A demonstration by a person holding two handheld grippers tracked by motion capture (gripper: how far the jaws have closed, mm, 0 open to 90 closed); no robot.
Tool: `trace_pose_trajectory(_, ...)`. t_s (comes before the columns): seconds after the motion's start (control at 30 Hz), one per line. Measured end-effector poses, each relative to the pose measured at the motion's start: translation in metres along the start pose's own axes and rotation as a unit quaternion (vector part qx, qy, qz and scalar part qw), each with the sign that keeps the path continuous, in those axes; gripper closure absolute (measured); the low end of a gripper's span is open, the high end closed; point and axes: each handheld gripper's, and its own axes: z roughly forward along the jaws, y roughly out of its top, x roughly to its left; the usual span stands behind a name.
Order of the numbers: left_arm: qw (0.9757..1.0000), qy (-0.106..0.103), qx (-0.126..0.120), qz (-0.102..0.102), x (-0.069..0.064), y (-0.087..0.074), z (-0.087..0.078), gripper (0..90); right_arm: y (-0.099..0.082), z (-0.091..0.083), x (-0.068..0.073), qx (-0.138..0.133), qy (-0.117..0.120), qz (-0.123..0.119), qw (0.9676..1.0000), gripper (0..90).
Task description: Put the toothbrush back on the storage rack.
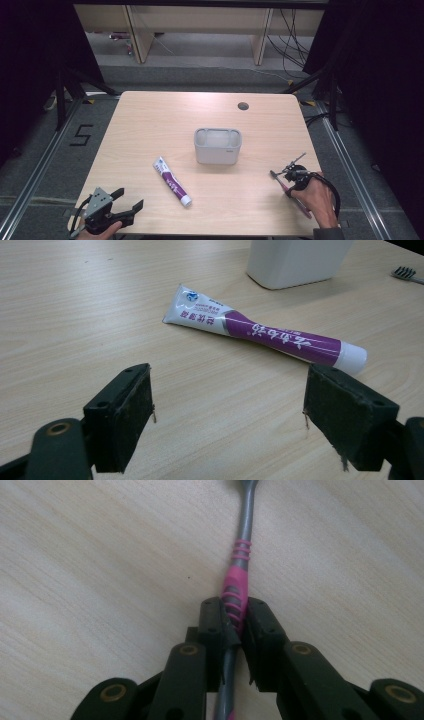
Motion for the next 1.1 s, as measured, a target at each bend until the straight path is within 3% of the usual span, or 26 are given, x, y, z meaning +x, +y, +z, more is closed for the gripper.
trace_pose_trajectory(0.1, 0.9999, 0.008, 0.006, -0.007, -0.001, 0.0, -0.002, 19.0, 0.003, 0.0, 0.001, 0.01, -0.003, 0.0, 0.9999, 79.3)
trace_pose_trajectory(0.7, 1.0, 0.005, 0.001, -0.003, 0.0, 0.0, -0.001, 19.1, 0.007, 0.001, 0.006, 0.038, -0.021, -0.029, 0.9987, 81.9)
trace_pose_trajectory(0.83, 1.0, 0.006, 0.003, -0.004, -0.001, 0.0, -0.001, 19.1, 0.006, -0.001, 0.005, 0.027, -0.024, -0.044, 0.9984, 82.2)
trace_pose_trajectory(0.87, 1.0, 0.006, 0.002, -0.003, -0.001, 0.0, -0.001, 19.1, 0.006, -0.003, 0.006, 0.028, -0.021, -0.035, 0.9988, 82.2)
trace_pose_trajectory(0.9, 1.0, 0.005, 0.002, -0.003, -0.001, 0.0, -0.001, 19.1, 0.006, -0.005, 0.005, 0.022, -0.022, -0.043, 0.9986, 82.2)
trace_pose_trajectory(1.0, 1.0, 0.005, 0.002, -0.004, -0.001, 0.0, -0.001, 19.1, 0.006, -0.012, 0.005, 0.006, -0.024, -0.033, 0.9991, 82.2)
trace_pose_trajectory(1.1, 1.0, 0.005, 0.002, -0.002, -0.001, 0.0, -0.001, 19.1, 0.004, -0.018, 0.003, -0.022, -0.025, -0.04, 0.9986, 82.2)
